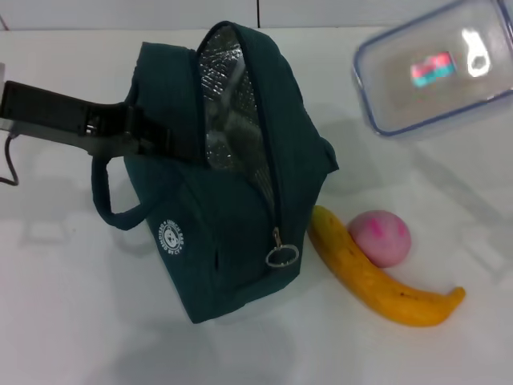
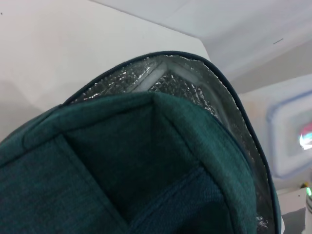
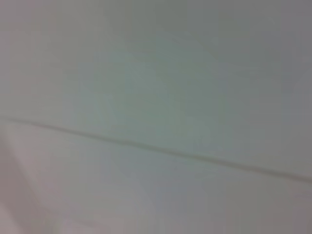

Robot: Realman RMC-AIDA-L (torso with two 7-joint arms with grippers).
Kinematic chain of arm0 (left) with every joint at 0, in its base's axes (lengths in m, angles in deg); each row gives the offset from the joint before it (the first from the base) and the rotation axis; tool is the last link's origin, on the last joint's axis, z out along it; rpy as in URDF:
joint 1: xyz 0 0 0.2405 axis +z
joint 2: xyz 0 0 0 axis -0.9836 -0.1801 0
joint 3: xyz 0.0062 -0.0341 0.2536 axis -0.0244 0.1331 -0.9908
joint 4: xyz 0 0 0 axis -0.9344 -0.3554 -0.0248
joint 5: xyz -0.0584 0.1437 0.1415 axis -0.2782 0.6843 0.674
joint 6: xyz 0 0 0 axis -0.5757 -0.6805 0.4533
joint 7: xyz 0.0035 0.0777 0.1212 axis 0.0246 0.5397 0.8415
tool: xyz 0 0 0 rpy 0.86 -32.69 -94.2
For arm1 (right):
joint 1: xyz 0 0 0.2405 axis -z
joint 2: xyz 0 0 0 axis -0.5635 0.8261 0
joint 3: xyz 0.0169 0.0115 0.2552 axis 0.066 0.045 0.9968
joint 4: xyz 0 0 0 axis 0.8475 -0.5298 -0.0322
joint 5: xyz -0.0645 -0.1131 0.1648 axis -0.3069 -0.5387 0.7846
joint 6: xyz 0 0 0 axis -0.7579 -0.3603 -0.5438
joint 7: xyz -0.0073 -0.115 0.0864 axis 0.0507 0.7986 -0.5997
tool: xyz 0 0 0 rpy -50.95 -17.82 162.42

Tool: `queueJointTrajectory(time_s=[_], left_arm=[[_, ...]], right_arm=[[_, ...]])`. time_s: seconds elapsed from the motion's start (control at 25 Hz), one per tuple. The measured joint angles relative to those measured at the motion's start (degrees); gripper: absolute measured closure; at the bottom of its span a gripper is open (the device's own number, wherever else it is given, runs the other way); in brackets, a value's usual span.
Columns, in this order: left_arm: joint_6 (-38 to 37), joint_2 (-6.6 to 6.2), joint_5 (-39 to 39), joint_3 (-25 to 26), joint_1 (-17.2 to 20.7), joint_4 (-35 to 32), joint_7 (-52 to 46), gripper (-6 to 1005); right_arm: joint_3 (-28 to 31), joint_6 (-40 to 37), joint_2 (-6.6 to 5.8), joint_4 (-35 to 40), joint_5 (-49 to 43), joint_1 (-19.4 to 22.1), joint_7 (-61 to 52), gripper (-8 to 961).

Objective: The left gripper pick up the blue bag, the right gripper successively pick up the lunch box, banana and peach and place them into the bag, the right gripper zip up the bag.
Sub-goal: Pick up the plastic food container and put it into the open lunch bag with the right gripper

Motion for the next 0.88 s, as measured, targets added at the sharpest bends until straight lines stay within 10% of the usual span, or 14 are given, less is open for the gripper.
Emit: queueJointTrajectory(time_s=[0.4, 0.88], left_arm=[[0.29, 0.8, 0.52, -3.74, -0.26, 0.52, 0.53, 962], [0.96, 1.55, 0.34, -4.71, -1.13, 1.08, 2.41, 961]], right_arm=[[-0.53, -7.0, 0.52, -4.6, 0.15, -11.93, -1.19, 828], [-0.94, 5.81, 0.54, -8.15, -9.72, -19.42, 3.33, 816]])
